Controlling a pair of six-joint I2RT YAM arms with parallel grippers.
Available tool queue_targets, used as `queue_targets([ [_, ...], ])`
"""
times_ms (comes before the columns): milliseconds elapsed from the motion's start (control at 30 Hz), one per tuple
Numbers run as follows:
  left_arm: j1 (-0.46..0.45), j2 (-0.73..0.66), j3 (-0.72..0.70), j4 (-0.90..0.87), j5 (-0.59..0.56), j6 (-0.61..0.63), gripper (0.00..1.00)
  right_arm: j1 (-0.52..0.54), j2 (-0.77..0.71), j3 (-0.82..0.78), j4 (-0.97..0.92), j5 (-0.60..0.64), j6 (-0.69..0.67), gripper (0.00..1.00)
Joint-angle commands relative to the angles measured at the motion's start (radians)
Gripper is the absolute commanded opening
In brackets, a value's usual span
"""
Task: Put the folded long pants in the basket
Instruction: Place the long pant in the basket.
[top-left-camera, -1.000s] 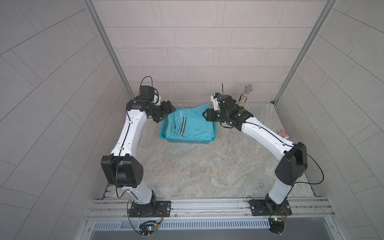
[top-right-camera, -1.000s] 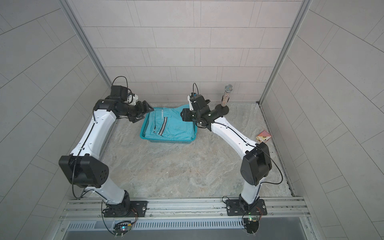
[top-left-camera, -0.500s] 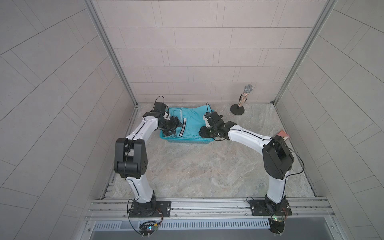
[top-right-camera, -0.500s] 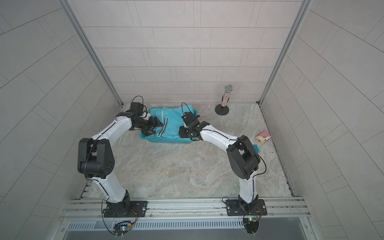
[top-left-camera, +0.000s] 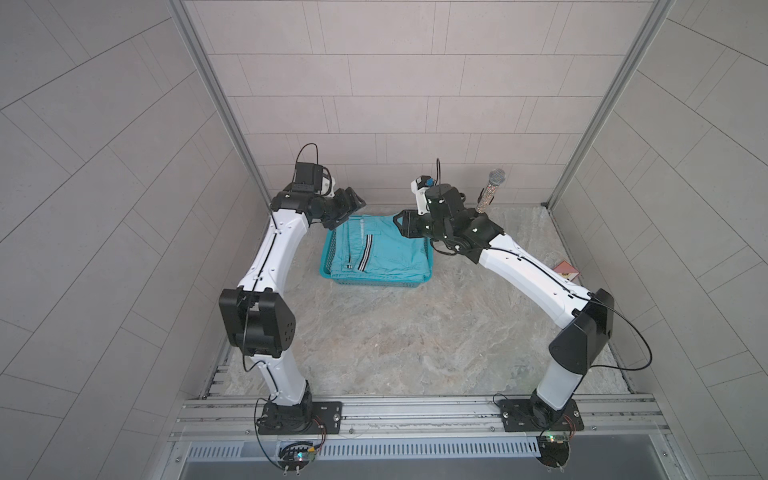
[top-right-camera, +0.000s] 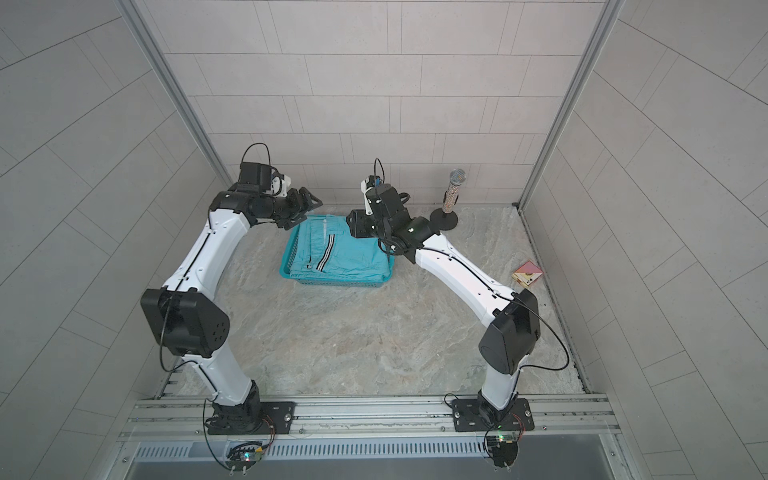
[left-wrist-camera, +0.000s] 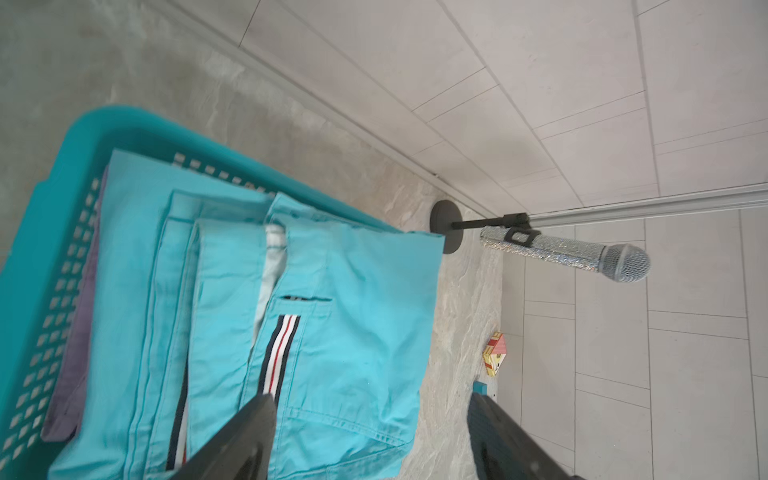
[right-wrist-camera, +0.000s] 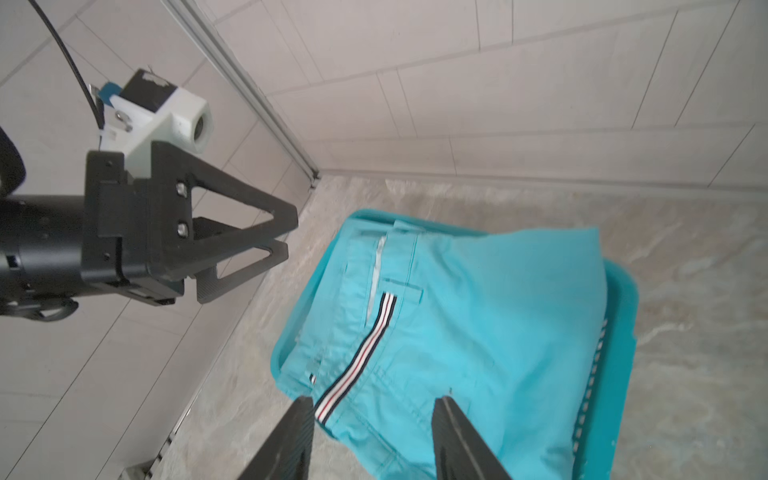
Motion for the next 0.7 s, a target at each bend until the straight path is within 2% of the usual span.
queue_targets([
  [0,-0.005,0.142,0.043,-0.080,-0.027,0.052,0.80,-0.032,0.171,0.055,-0.046,0.057,-0.056,0.48],
  [200,-0.005,0.313,0.089,-0.077,-0.010,0.078,0.79,-0.062,0.371,0.164,-0.051,0.084,-0.099,0.47],
  [367,-0.006,0.416,0.142,-0.135,0.000,0.117,0.78,-0.065,0.460,0.242,-0.117,0.076,-0.138,0.48],
  [433,-0.007,0.421,0.165,-0.164,-0.003,0.122,0.78,-0.068,0.448,0.242,-0.116,0.065,-0.137,0.48],
  [533,-0.013,0.349,0.161,-0.166,-0.025,0.122,0.80,-0.069,0.378,0.240,-0.118,0.049,-0.140,0.52],
  [667,-0.016,0.172,0.120,-0.159,-0.082,0.126,0.83,-0.071,0.179,0.169,-0.116,0.046,-0.165,0.67],
])
